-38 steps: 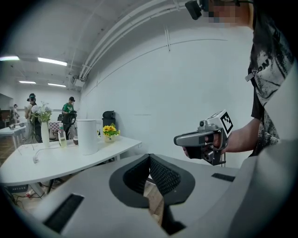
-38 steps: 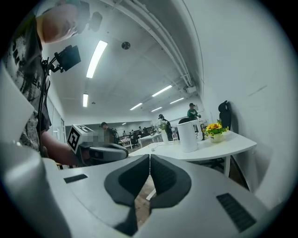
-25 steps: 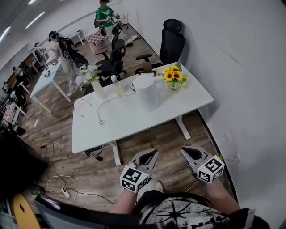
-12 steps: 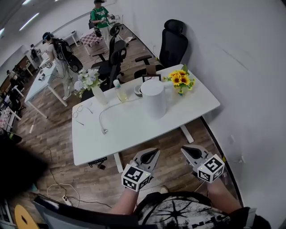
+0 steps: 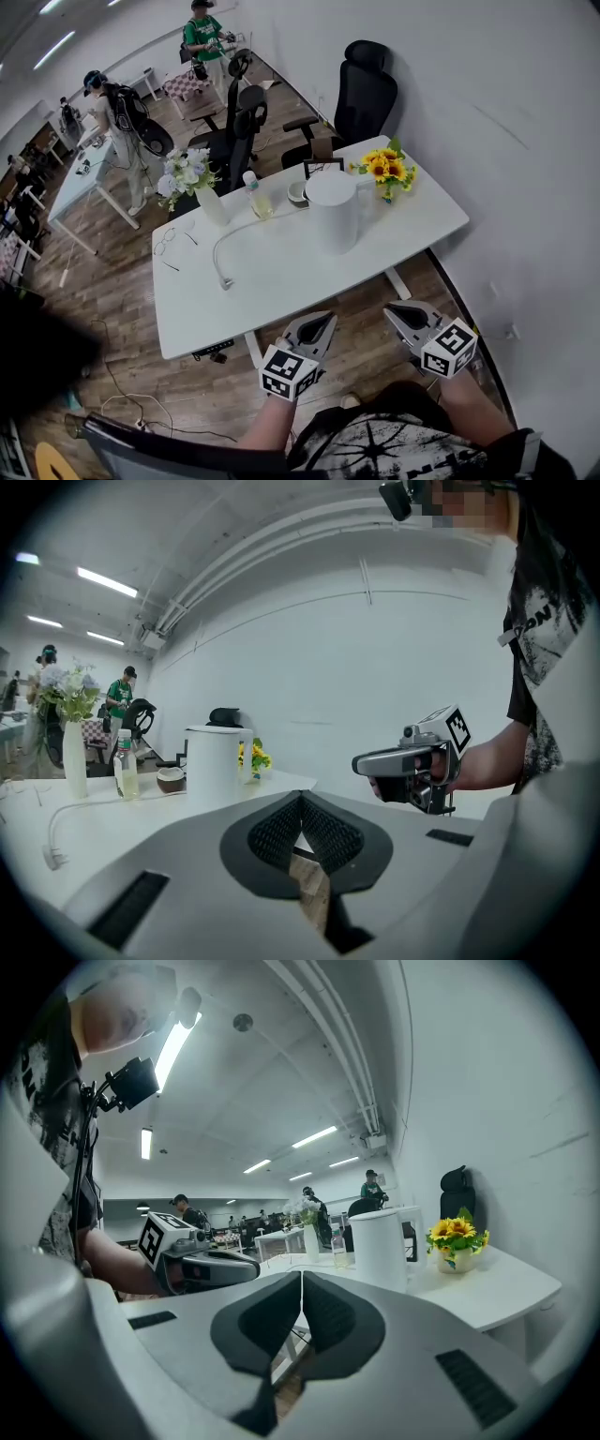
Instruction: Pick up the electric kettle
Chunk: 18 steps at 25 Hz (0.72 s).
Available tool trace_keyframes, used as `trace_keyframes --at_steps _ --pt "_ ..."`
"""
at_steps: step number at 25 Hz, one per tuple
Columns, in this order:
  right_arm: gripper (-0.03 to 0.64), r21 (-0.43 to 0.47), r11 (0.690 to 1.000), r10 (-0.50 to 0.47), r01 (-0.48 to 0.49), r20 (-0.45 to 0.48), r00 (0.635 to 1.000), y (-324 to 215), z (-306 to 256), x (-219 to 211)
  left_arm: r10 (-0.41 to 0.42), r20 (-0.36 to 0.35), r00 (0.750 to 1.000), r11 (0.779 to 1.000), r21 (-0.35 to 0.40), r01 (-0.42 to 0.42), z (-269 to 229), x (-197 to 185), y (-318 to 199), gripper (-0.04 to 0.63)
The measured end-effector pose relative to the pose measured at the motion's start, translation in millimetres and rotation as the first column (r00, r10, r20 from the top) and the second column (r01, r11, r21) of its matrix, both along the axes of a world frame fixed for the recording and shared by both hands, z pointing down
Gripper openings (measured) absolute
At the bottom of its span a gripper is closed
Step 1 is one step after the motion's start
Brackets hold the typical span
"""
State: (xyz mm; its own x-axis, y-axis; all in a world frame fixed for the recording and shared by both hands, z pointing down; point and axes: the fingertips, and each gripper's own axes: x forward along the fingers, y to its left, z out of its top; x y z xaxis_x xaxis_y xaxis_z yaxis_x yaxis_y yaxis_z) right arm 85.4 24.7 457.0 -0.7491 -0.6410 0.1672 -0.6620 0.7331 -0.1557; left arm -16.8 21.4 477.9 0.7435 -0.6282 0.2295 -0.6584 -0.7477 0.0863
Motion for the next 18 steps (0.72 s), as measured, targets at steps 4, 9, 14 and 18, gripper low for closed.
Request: trace_keyframes --at_steps 4,9,14,18 --pt "0.023 -0.006 1.000 0.024 -0.024 0.020 1.000 -12 -7 6 0.006 -0.008 1.000 1.000 -0.013 -0.007 -1 1 -6 0.009" --pt "0.023 -0.022 0.999 0.041 -0.041 0.043 0.998 -32 -10 15 -0.004 -0.018 1.000 1.000 -0.022 0.004 -1 0 -22 0.009" --pt "0.023 -0.019 0.999 0.044 -0.043 0.048 0.998 -70 -2 21 -0.022 -0.013 1.000 0.999 -0.040 0.021 10 0 -52 0.009" --pt "0.023 -0.016 1.000 0.027 -0.027 0.055 0.998 -105 0 24 -0.036 -0.001 0.999 0.998 -0.043 0.036 14 4 -81 0.009"
